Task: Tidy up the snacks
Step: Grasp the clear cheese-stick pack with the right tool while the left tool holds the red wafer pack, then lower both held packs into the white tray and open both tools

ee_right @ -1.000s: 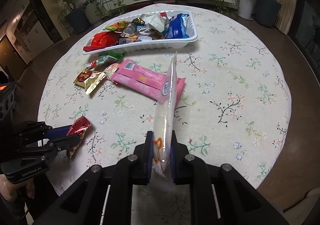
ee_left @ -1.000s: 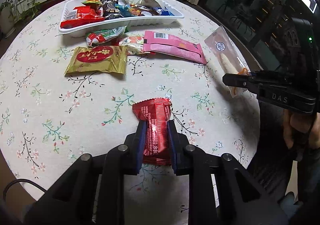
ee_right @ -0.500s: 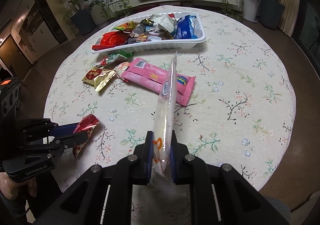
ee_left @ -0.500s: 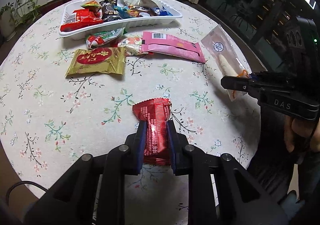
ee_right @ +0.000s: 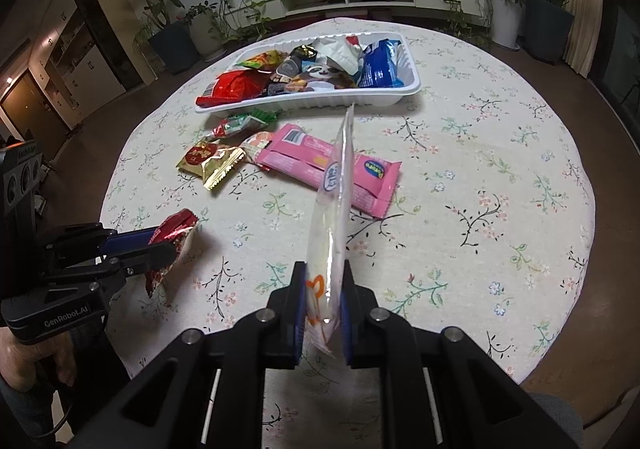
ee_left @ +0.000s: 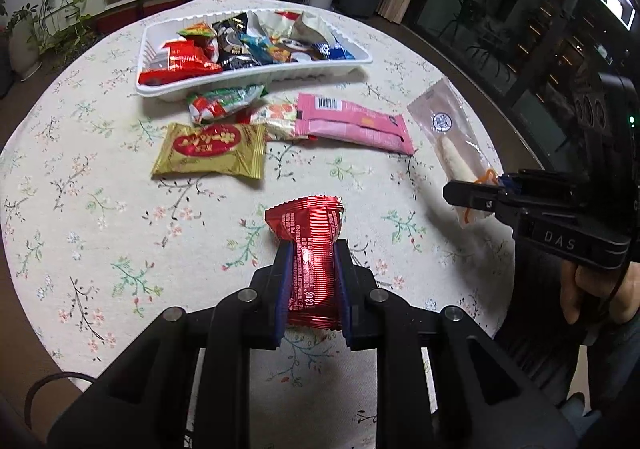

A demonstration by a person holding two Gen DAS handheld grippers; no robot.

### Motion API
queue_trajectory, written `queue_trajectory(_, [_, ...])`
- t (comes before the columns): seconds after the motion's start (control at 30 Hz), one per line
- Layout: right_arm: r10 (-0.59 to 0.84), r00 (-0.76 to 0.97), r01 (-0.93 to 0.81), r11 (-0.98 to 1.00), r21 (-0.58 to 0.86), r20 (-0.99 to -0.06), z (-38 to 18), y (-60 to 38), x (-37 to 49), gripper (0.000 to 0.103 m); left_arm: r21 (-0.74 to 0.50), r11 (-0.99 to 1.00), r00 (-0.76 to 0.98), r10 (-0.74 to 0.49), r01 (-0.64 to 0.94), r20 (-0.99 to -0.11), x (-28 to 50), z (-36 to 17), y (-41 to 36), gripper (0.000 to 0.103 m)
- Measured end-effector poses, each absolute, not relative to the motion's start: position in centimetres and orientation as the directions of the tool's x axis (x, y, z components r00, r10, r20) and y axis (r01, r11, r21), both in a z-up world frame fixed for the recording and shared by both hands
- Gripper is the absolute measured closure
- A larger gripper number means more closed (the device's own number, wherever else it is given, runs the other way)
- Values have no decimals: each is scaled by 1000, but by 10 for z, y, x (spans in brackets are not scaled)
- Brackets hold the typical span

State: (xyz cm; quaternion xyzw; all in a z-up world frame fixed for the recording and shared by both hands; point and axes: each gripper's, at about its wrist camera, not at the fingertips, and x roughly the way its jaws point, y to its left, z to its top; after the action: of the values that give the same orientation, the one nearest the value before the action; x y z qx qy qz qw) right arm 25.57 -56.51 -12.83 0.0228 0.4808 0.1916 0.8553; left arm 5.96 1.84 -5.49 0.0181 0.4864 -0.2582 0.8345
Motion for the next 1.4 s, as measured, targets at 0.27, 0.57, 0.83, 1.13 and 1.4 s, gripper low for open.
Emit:
queue_trajectory(0.27, [351, 478, -308, 925, 221, -805, -121, -565, 257, 88, -219, 867, 416, -419, 448, -807, 67, -41, 20, 85])
queue_trajectory(0.57, [346, 504, -302, 929, 213, -791, -109, -571, 261, 88, -221, 866, 430, -425, 448, -796, 73, -31, 21, 85])
queue_trajectory(0.83, [341, 533, -299, 932, 205, -774, -95, -577, 273, 88, -226, 864, 449, -437, 450, -779, 85, -16, 22, 85])
queue_trajectory(1.13, [340, 583, -322, 930, 174, -738, -62, -575, 300, 88, -223, 865, 497, -449, 449, -743, 123, 17, 27, 85])
queue_trajectory(1.4, [371, 615, -387, 911, 143, -696, -27, -555, 343, 88, -216, 885, 544, -429, 412, -721, 186, 45, 43, 85])
